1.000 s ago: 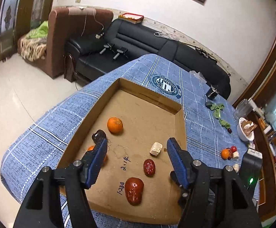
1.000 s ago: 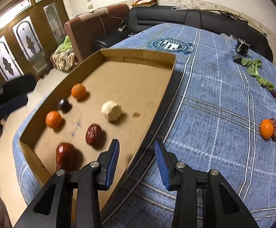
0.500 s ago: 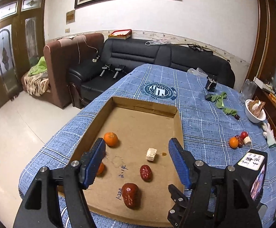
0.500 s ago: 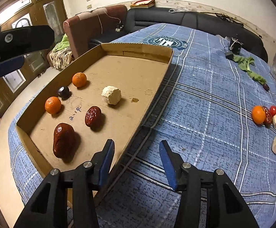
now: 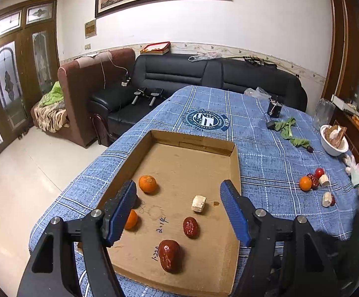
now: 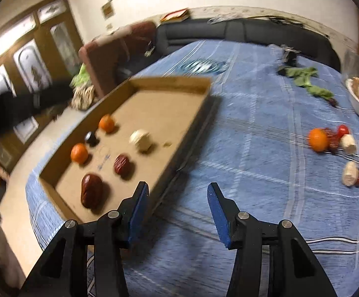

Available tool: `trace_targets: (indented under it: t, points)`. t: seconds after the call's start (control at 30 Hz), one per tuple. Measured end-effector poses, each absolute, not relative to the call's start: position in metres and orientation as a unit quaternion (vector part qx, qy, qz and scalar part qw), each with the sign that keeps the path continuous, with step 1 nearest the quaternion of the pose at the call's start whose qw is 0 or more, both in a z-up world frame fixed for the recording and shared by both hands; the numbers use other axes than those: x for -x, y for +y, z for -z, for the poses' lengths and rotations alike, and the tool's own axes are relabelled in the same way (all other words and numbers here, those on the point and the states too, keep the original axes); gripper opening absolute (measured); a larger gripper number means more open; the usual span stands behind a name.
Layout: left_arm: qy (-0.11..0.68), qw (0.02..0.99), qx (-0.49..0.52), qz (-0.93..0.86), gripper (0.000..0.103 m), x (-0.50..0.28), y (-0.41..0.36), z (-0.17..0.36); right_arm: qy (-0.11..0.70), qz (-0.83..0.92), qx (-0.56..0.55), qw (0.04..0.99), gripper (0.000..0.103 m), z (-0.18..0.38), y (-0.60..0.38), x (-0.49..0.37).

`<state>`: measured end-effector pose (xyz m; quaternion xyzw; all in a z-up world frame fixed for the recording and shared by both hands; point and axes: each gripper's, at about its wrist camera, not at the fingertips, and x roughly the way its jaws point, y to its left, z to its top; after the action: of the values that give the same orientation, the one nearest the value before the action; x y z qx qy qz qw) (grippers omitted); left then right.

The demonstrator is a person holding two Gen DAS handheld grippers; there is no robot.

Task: Organize fruits
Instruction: 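Withdraw both open tools from the box toward the fruit on the table, then grasp a mandarin with the left tool while the right tool grasps a white yam piece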

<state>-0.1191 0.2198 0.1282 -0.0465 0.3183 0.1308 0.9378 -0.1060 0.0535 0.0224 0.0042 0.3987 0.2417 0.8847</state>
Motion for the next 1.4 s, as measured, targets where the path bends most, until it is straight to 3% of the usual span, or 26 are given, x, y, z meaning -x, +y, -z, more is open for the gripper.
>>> trace_targets:
  t: [0.6,0.87,1.4]
  points:
    - [0.344,0.933,-0.019,-0.103,0.070,0.101,0.164,-0.117,0.389,-0.051,-0.082,0.916,0.054,-0.027,-0.150,0.094]
    - [0.367,0.929,0.011,-0.045,0.070,0.086,0.140,-0.107,0.384,-0.002,-0.101,0.918,0.054,-0.029,-0.209,0.089]
    - [0.420,0.907,0.021,0.025,0.070,0.058,0.099,-0.068,0.389,-0.137,-0.104,0.905,0.054,-0.015,-0.166,0.032]
